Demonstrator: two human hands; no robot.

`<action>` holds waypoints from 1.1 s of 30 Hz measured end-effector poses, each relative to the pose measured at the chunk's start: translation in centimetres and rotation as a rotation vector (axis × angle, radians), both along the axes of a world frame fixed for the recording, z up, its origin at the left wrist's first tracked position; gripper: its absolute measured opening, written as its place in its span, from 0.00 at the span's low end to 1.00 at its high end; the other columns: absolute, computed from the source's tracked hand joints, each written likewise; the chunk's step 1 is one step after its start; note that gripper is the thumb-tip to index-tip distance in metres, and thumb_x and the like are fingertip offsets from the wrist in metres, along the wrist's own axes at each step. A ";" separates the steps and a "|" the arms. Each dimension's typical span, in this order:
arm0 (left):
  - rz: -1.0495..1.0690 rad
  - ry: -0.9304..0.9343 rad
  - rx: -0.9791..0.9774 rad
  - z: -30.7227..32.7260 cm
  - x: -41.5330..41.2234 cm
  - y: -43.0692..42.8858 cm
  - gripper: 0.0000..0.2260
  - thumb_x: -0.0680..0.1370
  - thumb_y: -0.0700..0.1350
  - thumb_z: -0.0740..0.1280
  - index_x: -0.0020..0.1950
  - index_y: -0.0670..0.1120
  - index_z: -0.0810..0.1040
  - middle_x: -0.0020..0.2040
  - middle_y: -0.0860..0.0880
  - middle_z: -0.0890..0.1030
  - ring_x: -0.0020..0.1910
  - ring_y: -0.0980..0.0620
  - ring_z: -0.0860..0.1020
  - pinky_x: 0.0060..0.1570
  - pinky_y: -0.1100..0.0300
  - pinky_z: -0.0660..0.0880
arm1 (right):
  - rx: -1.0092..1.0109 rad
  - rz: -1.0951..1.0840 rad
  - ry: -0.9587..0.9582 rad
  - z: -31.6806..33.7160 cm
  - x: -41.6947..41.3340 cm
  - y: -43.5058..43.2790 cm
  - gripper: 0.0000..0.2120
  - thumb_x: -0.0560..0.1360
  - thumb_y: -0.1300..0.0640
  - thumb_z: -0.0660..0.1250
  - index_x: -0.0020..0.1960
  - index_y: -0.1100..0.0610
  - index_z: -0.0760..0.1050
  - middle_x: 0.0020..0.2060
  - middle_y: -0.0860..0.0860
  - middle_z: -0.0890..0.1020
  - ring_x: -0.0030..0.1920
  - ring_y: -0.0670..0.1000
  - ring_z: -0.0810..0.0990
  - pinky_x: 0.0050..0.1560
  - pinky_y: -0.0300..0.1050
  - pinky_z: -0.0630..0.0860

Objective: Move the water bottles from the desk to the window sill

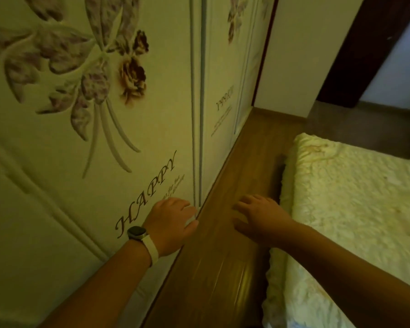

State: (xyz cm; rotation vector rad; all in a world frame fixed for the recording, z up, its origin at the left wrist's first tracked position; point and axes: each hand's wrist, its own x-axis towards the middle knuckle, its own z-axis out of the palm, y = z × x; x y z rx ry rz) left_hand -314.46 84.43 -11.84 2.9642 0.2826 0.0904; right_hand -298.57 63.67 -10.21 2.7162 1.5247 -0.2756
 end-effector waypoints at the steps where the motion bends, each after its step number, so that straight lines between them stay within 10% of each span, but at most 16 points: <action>1: -0.019 -0.001 0.002 0.1 0.8 0.7 0.21 0.78 0.58 0.56 0.65 0.51 0.77 0.64 0.49 0.78 0.65 0.47 0.73 0.64 0.51 0.66 | -0.002 -0.030 -0.002 0.1 0.4 0.2 0.27 0.76 0.33 0.51 0.71 0.43 0.66 0.66 0.48 0.73 0.65 0.53 0.72 0.60 0.51 0.69; 33: -0.272 0.005 0.131 3.0 48.8 4.8 0.21 0.75 0.57 0.57 0.53 0.48 0.85 0.50 0.47 0.85 0.50 0.44 0.82 0.48 0.49 0.77 | 0.115 -0.340 0.077 0.1 40.6 1.9 0.22 0.79 0.40 0.54 0.69 0.48 0.68 0.63 0.49 0.73 0.63 0.52 0.71 0.64 0.50 0.66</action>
